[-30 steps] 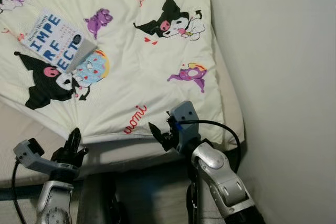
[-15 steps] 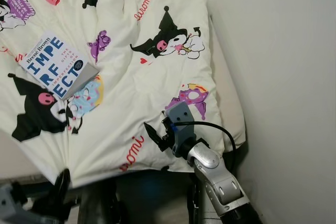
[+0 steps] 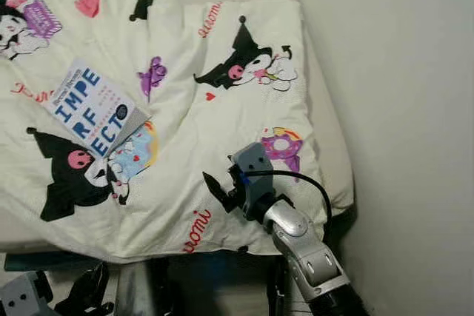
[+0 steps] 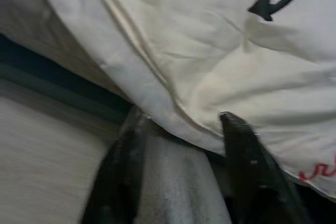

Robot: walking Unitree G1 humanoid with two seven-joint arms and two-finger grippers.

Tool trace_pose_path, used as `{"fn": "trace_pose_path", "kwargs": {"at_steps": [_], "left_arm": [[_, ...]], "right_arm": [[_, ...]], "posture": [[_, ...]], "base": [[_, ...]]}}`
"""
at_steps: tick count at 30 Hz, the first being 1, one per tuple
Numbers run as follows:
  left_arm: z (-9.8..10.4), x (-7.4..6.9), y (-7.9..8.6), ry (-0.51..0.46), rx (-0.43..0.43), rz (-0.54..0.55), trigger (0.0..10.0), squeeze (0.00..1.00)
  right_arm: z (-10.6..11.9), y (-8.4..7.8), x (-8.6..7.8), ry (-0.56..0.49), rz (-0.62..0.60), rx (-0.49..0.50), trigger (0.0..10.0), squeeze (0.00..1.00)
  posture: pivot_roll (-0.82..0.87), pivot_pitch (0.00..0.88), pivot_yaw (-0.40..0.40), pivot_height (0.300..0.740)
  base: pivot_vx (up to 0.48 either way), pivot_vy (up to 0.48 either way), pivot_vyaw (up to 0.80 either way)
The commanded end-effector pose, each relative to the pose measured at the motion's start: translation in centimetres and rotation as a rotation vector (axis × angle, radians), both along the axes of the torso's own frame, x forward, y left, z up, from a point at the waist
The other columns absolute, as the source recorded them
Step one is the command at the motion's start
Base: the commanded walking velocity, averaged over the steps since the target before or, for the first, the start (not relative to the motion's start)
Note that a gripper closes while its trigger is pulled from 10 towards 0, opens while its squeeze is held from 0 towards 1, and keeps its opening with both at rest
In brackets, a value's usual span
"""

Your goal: Clean up the room

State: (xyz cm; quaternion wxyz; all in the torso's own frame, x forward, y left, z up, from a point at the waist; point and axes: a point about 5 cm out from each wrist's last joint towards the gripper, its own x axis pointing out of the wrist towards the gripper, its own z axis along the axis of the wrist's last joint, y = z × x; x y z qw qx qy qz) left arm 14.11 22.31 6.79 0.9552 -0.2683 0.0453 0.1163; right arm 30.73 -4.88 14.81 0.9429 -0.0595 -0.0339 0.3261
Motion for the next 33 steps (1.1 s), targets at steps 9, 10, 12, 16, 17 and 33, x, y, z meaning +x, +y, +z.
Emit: {"fn": "trace_pose_path", "kwargs": {"at_steps": [9, 10, 12, 16, 17, 33], "left_arm": [[0.7, -0.8, -0.7, -0.013, -0.081, -0.072, 10.0, 1.00], [1.4, -0.8, -0.2, -0.050, -0.109, -0.081, 10.0, 0.00], [2.8, -0.6, 0.8, -0.125, -0.151, -0.086, 10.0, 0.00], [6.6, 1.4, 3.4, -0.273, -0.087, -0.087, 10.0, 0.00], [7.3, 2.1, 3.5, -0.290, -0.047, -0.109, 10.0, 0.00], [4.5, 8.1, 0.7, -0.021, 0.559, -0.355, 10.0, 0.00]], "right_arm": [[-1.2, -0.1, 0.0, 0.027, -0.007, 0.001, 10.0, 0.00], [-1.2, -0.1, 0.1, 0.029, -0.011, 0.005, 10.0, 0.00], [-1.2, -0.3, 0.4, 0.040, -0.023, 0.024, 10.0, 0.00], [-0.8, -2.0, 1.6, 0.091, -0.121, 0.116, 10.0, 0.00], [-0.8, -2.6, 2.0, 0.106, -0.152, 0.141, 10.0, 0.00], [-1.0, -12.3, 5.6, 0.278, -0.506, 0.222, 10.0, 1.00]], "posture": [[-0.01, 0.391, 0.037, 0.570], [-0.01, 0.389, 0.036, 0.570], [0.00, 0.383, 0.035, 0.570], [0.02, 0.361, 0.026, 0.570], [0.03, 0.356, 0.024, 0.570], [0.02, 0.311, 0.044, 0.570]], "base": [[0.000, 0.000, 0.00], [0.000, 0.000, 0.00], [0.000, 0.000, 0.00], [0.000, 0.000, 0.00], [0.000, 0.000, 0.00], [0.000, 0.000, 0.00]]}}
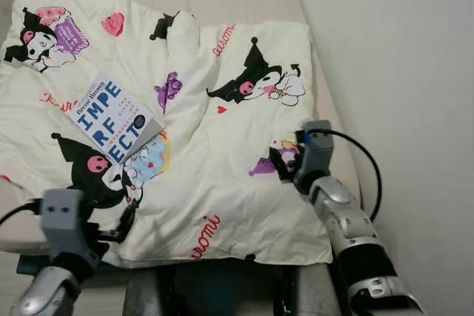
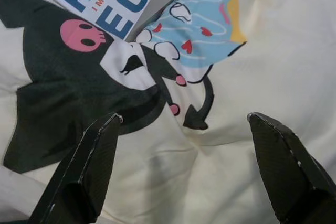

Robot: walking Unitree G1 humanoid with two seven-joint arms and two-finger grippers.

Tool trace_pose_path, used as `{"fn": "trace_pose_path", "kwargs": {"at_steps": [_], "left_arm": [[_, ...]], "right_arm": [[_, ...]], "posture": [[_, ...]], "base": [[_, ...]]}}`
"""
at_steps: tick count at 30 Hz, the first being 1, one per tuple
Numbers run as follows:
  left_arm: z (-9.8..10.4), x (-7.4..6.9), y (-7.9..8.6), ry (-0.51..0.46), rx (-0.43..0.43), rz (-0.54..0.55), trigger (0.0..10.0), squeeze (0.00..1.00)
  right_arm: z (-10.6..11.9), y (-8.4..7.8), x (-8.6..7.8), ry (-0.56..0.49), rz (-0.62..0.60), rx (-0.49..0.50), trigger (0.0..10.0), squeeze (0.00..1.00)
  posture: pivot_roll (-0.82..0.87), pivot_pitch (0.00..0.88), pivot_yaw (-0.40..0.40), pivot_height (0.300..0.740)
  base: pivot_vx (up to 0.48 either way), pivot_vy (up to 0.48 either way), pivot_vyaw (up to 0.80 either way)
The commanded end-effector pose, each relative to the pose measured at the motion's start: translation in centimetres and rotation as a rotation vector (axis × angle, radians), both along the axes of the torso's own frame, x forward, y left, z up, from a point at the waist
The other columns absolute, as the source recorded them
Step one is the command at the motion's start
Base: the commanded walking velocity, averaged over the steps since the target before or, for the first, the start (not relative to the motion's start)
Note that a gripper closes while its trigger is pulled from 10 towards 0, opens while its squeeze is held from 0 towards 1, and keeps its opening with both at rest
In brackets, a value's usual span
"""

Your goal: Clean up the room

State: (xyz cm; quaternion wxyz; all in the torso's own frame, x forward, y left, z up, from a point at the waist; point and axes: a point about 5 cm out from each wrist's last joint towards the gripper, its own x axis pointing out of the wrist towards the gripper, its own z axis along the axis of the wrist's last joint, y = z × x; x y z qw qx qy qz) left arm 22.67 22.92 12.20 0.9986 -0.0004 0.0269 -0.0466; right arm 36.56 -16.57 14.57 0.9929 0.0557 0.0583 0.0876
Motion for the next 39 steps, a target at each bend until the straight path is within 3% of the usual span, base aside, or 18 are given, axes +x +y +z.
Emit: {"fn": "trace_pose_path", "kwargs": {"at_steps": [1, 8, 10, 12, 16, 20, 27, 32, 39], "left_arm": [[-1.0, -0.5, -0.1, 0.041, 0.022, -0.002, 10.0, 0.00], [-1.1, -0.3, -0.7, 0.017, -0.016, -0.013, 10.0, 0.00], [-0.3, -0.3, -2.0, -0.023, -0.081, -0.101, 10.0, 0.00], [-0.3, -0.3, -2.0, -0.023, -0.081, -0.101, 10.0, 0.00], [0.4, -0.4, -3.7, -0.056, -0.121, -0.223, 10.0, 0.00], [0.2, -0.6, -4.7, -0.047, -0.127, -0.289, 10.0, 0.00], [0.1, -0.7, -4.7, -0.047, -0.132, -0.291, 10.0, 0.00], [0.2, -0.7, -4.6, -0.048, -0.132, -0.294, 10.0, 0.00], [0.3, -0.8, -4.3, -0.052, -0.136, -0.279, 10.0, 0.00]], "right_arm": [[-0.7, -1.0, -0.2, 0.049, -0.015, 0.068, 10.0, 1.00], [-0.4, -2.9, 0.1, 0.080, -0.044, 0.167, 10.0, 1.00], [-0.3, -4.3, 0.2, 0.105, -0.074, 0.217, 10.0, 1.00], [-0.3, -4.3, 0.2, 0.105, -0.074, 0.217, 10.0, 1.00], [-0.8, -5.0, 0.1, 0.194, -0.039, 0.268, 10.0, 1.00], [-2.6, -5.8, -1.2, 0.293, 0.036, 0.123, 10.0, 1.00], [-3.7, -5.7, -1.7, 0.330, 0.063, 0.118, 10.0, 1.00], [-6.2, -4.9, -2.7, 0.384, 0.100, 0.024, 10.0, 1.00], [-6.5, -5.5, -2.8, 0.385, 0.050, 0.016, 10.0, 1.00]], "posture": [[0.02, 0.312, 0.046, 0.570], [0.02, 0.316, 0.043, 0.570], [0.03, 0.314, 0.038, 0.570], [0.03, 0.314, 0.038, 0.570], [0.03, 0.313, 0.038, 0.570], [0.03, 0.305, 0.041, 0.570], [0.03, 0.303, 0.043, 0.570], [0.04, 0.294, 0.042, 0.570], [0.04, 0.290, 0.041, 0.570]], "base": [[0.000, 0.000, 0.00], [0.000, 0.000, 0.00], [0.000, 0.000, 0.00], [0.000, 0.000, 0.00], [0.000, 0.000, 0.00], [0.000, 0.000, 0.00], [0.000, 0.000, 0.00], [0.000, 0.000, 0.00], [0.000, 0.000, 0.00]]}}
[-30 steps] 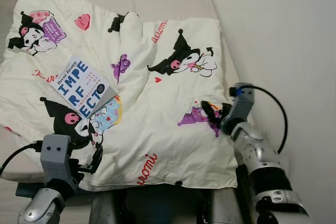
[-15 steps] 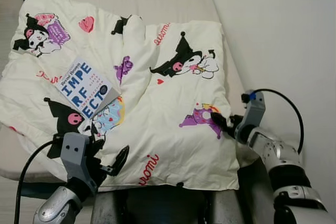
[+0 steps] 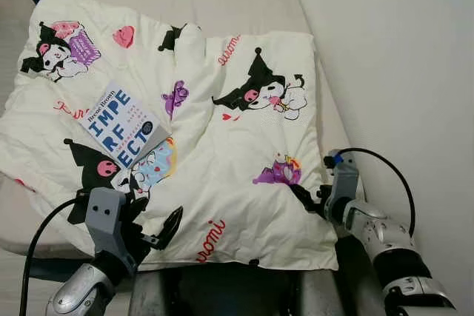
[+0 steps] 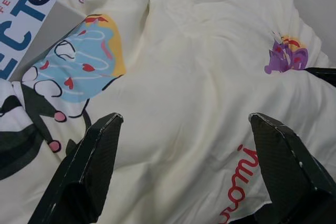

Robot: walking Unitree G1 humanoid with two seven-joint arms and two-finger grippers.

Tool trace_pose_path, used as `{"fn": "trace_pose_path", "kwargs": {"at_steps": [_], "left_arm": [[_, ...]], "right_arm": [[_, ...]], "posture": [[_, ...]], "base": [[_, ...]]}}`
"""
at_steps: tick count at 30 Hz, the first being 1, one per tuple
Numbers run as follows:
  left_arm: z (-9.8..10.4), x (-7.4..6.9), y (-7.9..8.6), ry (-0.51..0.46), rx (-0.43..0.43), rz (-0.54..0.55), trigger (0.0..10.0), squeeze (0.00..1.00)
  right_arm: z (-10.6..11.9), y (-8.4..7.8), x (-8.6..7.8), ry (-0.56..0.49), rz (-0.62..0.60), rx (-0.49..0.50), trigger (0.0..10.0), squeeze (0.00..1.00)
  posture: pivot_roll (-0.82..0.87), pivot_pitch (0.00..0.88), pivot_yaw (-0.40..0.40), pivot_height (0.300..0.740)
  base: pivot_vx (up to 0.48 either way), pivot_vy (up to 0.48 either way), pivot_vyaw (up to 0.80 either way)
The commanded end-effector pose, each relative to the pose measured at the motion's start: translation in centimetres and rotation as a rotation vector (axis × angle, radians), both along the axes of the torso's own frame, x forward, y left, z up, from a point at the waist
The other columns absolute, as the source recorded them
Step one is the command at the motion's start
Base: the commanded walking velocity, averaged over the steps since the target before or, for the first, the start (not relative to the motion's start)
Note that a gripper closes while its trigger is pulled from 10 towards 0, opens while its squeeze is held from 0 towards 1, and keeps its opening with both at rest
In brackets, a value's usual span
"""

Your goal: Clean up the room

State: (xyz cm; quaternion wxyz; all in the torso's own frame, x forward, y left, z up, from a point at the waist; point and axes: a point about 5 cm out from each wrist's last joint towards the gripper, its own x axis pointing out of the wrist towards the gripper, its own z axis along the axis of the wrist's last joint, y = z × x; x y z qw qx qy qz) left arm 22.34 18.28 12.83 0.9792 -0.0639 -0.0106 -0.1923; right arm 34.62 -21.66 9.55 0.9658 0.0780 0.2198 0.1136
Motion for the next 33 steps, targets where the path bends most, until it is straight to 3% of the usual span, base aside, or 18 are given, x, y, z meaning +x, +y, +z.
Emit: {"fn": "trace_pose_path", "kwargs": {"at_steps": [1, 2, 4, 5, 6, 9, 12, 13, 14, 15, 16, 30, 33], "left_arm": [[-0.3, -0.5, 0.5, 0.017, 0.000, 0.012, 10.0, 0.00], [-0.3, -0.5, 0.4, 0.018, -0.009, 0.009, 10.0, 0.00], [-0.3, -0.5, 0.4, 0.019, -0.015, 0.007, 10.0, 0.00], [-0.2, -0.5, 0.3, 0.018, -0.031, 0.006, 10.0, 0.00], [-0.2, -0.5, 0.3, 0.018, -0.031, 0.006, 10.0, 0.00], [0.1, -0.2, 0.2, 0.014, -0.079, 0.007, 10.0, 0.00], [0.2, -0.2, 0.2, 0.013, -0.087, 0.009, 10.0, 0.00], [0.2, -0.2, 0.2, 0.012, -0.095, 0.008, 10.0, 0.00], [0.3, -0.2, 0.2, 0.011, -0.098, 0.009, 10.0, 0.00], [0.3, -0.2, 0.2, 0.011, -0.098, 0.009, 10.0, 0.00], [0.3, -0.1, 0.3, 0.011, -0.096, 0.013, 10.0, 0.00], [0.1, 0.1, 0.9, 0.012, -0.090, 0.063, 10.0, 0.00], [0.1, 0.1, 1.0, 0.013, -0.088, 0.064, 10.0, 0.00]], "right_arm": [[-1.7, -0.2, -0.9, 0.071, -0.020, 0.014, 10.0, 1.00], [-1.8, 0.5, -1.0, 0.100, -0.006, 0.099, 10.0, 0.75], [-1.9, 1.0, -1.1, 0.118, 0.008, 0.158, 10.0, 0.75], [-1.9, 1.7, -1.3, 0.142, 0.029, 0.239, 10.0, 0.00], [-1.9, 1.7, -1.3, 0.142, 0.029, 0.239, 10.0, 0.00], [-1.6, 3.4, -1.4, 0.193, 0.082, 0.465, 10.0, 0.00], [-1.3, 3.8, -1.4, 0.204, 0.097, 0.529, 10.0, 0.00], [-1.1, 4.2, -1.4, 0.208, 0.114, 0.575, 8.6, 0.00], [-0.9, 4.4, -1.4, 0.205, 0.128, 0.599, 4.9, 0.00], [-0.9, 4.4, -1.4, 0.205, 0.128, 0.599, 4.9, 0.00], [-0.8, 4.5, -1.3, 0.198, 0.132, 0.587, 0.0, 0.00], [-0.7, 3.6, -1.0, 0.156, 0.086, 0.470, 0.0, 0.00], [-0.6, 3.3, -0.8, 0.132, 0.082, 0.392, 0.0, 0.00]], "posture": [[0.04, 0.291, 0.042, 0.570], [0.04, 0.291, 0.042, 0.570], [0.04, 0.290, 0.043, 0.570], [0.04, 0.290, 0.042, 0.570], [0.04, 0.290, 0.042, 0.570], [0.04, 0.291, 0.043, 0.570], [0.04, 0.291, 0.043, 0.570], [0.04, 0.292, 0.042, 0.570], [0.04, 0.292, 0.042, 0.570], [0.04, 0.292, 0.042, 0.570], [0.04, 0.294, 0.042, 0.570], [0.03, 0.296, 0.042, 0.570], [0.03, 0.298, 0.043, 0.570]], "base": [[0.000, 0.000, 0.00], [0.000, 0.000, 0.00], [0.000, 0.000, 0.00], [0.000, 0.000, 0.00], [0.000, 0.000, 0.00], [0.000, 0.000, 0.00], [0.000, 0.000, 0.00], [0.000, 0.000, 0.00], [0.000, 0.000, 0.00], [0.000, 0.000, 0.00], [0.000, 0.000, 0.00], [0.000, 0.000, 0.00], [0.000, 0.000, 0.00]]}}
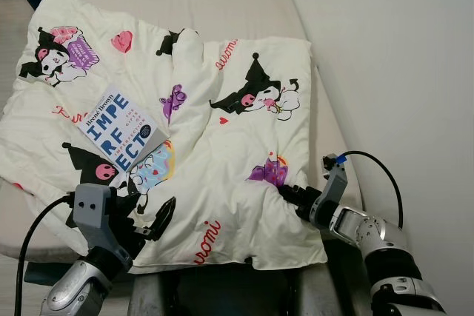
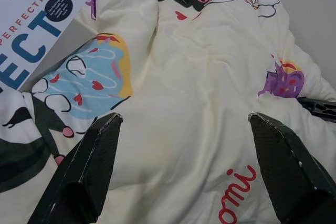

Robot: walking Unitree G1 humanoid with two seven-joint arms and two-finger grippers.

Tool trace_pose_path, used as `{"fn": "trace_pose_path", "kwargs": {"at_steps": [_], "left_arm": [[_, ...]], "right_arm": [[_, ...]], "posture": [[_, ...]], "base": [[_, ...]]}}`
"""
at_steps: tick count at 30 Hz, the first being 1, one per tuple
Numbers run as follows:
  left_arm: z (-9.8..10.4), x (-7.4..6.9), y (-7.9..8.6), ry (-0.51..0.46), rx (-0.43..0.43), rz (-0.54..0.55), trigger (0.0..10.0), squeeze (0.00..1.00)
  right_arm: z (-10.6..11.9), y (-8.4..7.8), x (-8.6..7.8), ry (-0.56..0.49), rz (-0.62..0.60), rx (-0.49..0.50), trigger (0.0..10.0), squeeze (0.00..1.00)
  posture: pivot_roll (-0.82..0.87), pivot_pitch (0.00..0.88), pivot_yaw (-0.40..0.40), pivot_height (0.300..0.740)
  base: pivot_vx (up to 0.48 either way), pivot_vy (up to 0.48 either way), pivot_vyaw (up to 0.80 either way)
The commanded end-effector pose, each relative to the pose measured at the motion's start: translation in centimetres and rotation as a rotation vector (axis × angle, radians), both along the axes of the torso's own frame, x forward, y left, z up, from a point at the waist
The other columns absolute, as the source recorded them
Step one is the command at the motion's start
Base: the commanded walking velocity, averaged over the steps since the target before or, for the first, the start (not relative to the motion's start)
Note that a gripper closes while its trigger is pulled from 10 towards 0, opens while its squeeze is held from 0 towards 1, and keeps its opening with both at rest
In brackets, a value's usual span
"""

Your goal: Clean up the room

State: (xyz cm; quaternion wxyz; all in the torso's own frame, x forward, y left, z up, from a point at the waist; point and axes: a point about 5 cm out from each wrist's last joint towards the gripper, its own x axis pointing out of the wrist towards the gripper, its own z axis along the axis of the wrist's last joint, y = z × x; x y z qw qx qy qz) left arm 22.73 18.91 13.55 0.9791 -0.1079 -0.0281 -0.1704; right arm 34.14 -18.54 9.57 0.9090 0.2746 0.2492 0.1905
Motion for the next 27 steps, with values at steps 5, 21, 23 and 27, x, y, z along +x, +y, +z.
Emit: {"fn": "trace_pose_path", "kwargs": {"at_steps": [5, 21, 23, 27], "left_arm": [[-0.7, -0.3, 0.4, 0.031, 0.005, 0.020, 10.0, 0.00], [-0.7, -0.1, 0.7, 0.029, 0.014, 0.052, 10.0, 0.00], [-0.7, -0.1, 0.7, 0.029, 0.015, 0.051, 10.0, 0.00], [-0.6, -0.1, 0.7, 0.029, 0.015, 0.050, 10.0, 0.00]], "right_arm": [[-0.5, -0.1, -0.2, -0.019, 0.010, -0.118, 0.0, 0.00], [6.1, -10.1, 2.6, -0.239, -0.388, -0.745, 0.0, 0.00], [6.6, -10.8, 2.6, -0.243, -0.404, -0.786, 0.0, 0.00], [7.5, -12.4, 2.5, -0.246, -0.437, -0.857, 0.0, 0.00]], "posture": [[0.03, 0.298, 0.044, 0.570], [0.04, 0.303, 0.049, 0.570], [0.04, 0.303, 0.049, 0.570], [0.04, 0.306, 0.050, 0.570]], "base": [[0.000, 0.000, 0.00], [0.000, 0.000, 0.00], [0.000, 0.000, 0.00], [0.000, 0.000, 0.00]]}}
